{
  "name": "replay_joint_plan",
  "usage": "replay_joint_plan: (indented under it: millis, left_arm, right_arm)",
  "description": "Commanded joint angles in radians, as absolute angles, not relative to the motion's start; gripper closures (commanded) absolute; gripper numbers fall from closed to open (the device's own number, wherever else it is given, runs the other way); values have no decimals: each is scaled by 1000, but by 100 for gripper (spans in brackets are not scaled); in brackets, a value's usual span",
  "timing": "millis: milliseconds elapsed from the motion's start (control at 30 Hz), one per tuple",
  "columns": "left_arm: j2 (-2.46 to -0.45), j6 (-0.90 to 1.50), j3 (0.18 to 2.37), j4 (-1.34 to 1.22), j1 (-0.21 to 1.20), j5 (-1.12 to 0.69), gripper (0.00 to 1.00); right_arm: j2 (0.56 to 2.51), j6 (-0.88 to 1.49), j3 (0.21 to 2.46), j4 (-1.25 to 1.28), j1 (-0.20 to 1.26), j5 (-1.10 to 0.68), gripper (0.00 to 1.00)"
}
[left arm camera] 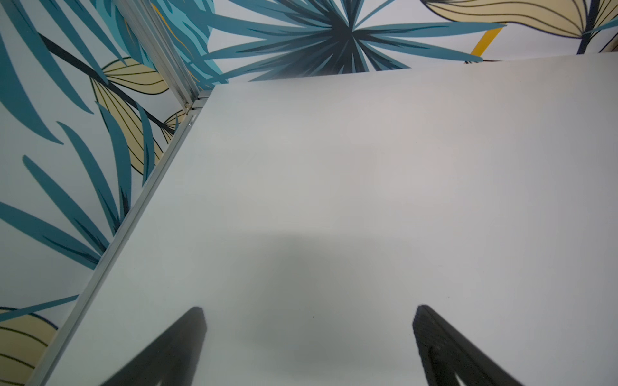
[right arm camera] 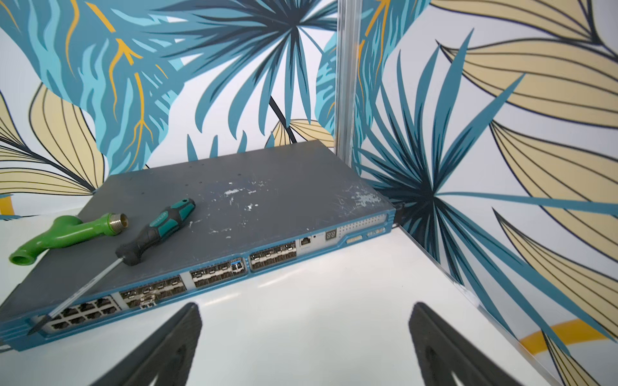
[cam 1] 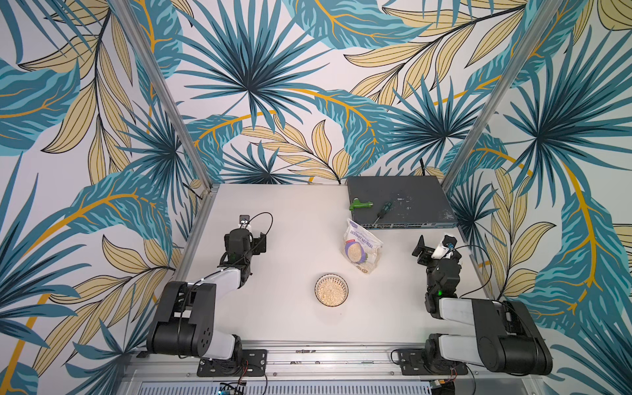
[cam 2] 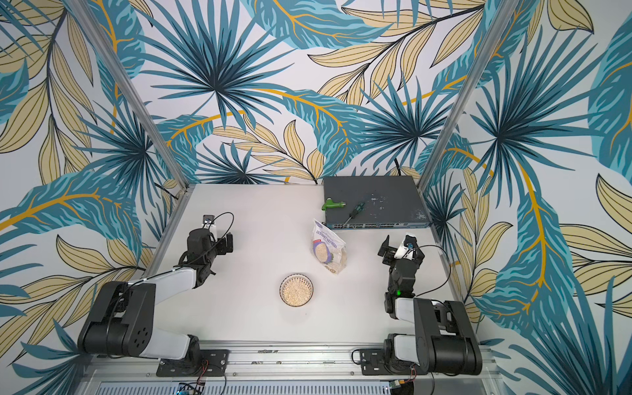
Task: Pour the oats into the breakfast bowl
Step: Reset both arms
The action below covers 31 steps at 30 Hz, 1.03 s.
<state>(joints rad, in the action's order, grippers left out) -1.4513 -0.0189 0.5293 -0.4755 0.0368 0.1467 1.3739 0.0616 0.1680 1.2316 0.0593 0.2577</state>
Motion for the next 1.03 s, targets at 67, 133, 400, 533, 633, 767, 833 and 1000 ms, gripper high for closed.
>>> replay_joint_plan:
  millis: [67, 133, 400, 533, 633, 767, 833, 1000]
  left_arm:
    - [-1488, -58, 492, -651, 20, -9, 0]
    - [-1488, -55, 472, -683, 19, 0, 0]
    - [-1519, -63, 412, -818, 21, -9, 0]
    - [-1515, -62, 414, -799, 22, -8, 0]
    - [-1513, -63, 414, -797, 23, -6, 0]
    - [-1515, -63, 415, -796, 23, -8, 0]
    - [-1514, -63, 416, -797, 23, -9, 0]
    - [-1515, -63, 415, -796, 22, -7, 0]
  right_arm:
    - [1529, 7, 176, 1447, 55, 179, 0]
    - [1518, 14, 204, 1357, 53, 173, 0]
    - [1519, 23, 207, 1356, 41, 160, 0]
    - [1518, 22, 207, 1354, 41, 161, 0]
    - [1518, 23, 206, 1356, 41, 161, 0]
    - [1517, 21, 207, 1356, 41, 161, 0]
    - [1518, 22, 206, 1356, 41, 161, 0]
    - [1517, 21, 206, 1358, 41, 161, 0]
